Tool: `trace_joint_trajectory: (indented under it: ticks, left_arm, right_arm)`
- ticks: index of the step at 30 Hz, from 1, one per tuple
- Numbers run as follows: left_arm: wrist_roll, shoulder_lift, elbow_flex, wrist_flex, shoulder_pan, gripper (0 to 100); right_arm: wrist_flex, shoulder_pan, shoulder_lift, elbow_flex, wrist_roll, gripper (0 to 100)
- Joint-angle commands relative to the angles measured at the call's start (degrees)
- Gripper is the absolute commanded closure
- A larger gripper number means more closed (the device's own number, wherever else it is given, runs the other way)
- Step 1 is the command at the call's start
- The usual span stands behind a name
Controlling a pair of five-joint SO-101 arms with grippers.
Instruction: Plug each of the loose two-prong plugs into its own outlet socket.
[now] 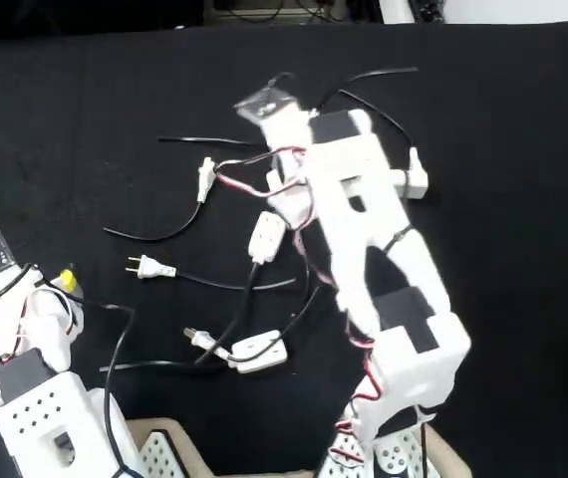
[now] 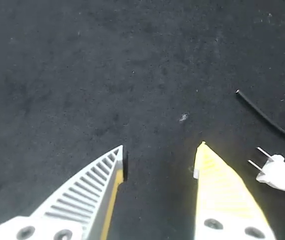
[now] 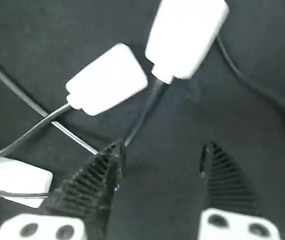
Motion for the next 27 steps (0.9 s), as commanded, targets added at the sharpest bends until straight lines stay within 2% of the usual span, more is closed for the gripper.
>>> trace_joint_trajectory:
  ticks: [1,5,13,20,27]
  left_arm:
    - [0.09,-0.09,-2.86,-1.23,1.01,77]
    - [0.09,-0.09,-2.86,-1.23,1.01,77]
    - [0.09,-0.09,-2.86,-1.23,1.01,76]
    - [0.09,-0.09,-2.86,-1.23,1.01,76]
    - [0.09,-0.09,-2.51,-1.23,1.1,76]
  right_arm:
    - [-3.08,-4.75,-2.77,-0.84,5.54,75.7]
    - [-10.81,-7.82,-1.71,3.82,10.02,75.5]
    - [-37.63,-13.1,4.62,15.08,13.98,75.4]
    - [-38.86,-15.56,12.79,8.13,14.77,75.4]
    - [-38.86,-18.99,14.11,1.89,16.09,75.4]
